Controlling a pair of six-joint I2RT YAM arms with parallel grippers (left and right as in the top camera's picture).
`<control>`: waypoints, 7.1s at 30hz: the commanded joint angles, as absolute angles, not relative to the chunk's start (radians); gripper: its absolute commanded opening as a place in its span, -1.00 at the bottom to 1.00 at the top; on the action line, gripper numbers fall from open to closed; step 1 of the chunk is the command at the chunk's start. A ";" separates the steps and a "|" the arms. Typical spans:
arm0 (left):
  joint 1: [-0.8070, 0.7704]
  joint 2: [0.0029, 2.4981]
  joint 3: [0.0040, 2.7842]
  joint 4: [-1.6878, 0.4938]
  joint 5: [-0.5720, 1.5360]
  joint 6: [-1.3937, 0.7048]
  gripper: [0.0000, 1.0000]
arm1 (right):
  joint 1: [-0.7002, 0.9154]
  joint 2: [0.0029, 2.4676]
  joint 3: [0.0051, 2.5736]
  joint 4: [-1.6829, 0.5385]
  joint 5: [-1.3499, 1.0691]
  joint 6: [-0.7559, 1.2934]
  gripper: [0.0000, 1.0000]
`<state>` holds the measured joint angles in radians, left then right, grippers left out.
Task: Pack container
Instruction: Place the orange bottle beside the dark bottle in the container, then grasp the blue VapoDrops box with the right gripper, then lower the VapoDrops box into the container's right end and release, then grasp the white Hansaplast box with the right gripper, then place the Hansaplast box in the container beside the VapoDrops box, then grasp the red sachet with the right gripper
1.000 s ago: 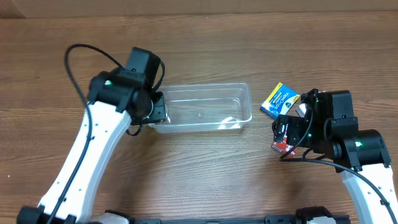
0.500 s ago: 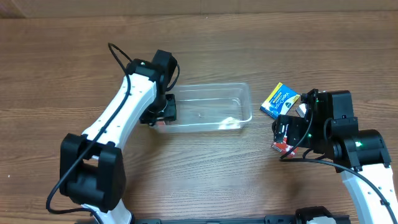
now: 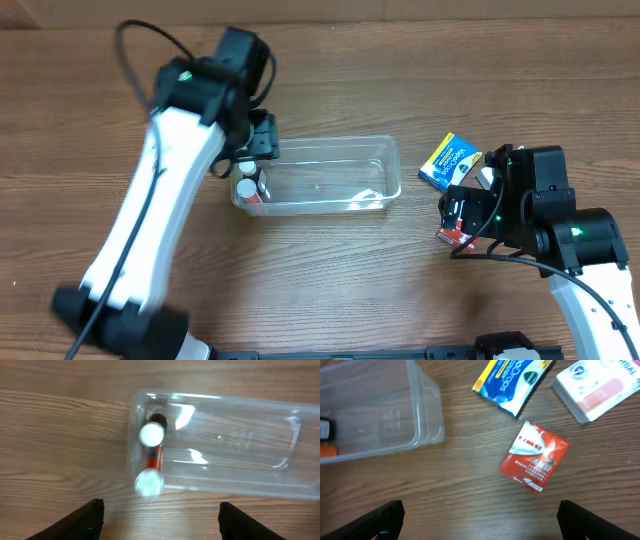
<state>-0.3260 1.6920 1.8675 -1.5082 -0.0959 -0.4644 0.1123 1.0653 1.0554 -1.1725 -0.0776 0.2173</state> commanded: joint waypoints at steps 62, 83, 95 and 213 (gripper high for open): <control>-0.138 1.425 1.869 -1.573 -0.157 -0.453 1.00 | 0.509 1.766 1.489 -1.101 -0.001 0.273 0.53; -0.138 1.425 1.869 -1.573 -0.161 -0.449 1.00 | 0.509 1.862 1.485 -1.073 -0.002 0.284 0.83; -0.138 1.425 1.869 -1.579 -0.165 -0.441 1.00 | 0.351 1.622 1.761 -1.208 0.254 0.473 1.00; -0.138 1.433 1.869 -1.610 -0.164 -0.442 1.00 | -0.034 1.618 0.937 -0.926 0.050 0.453 1.00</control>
<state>-0.1429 1.4265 1.8702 -1.6096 -0.1547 -0.4610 -0.0322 1.6253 1.0039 -0.9775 0.0811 0.4717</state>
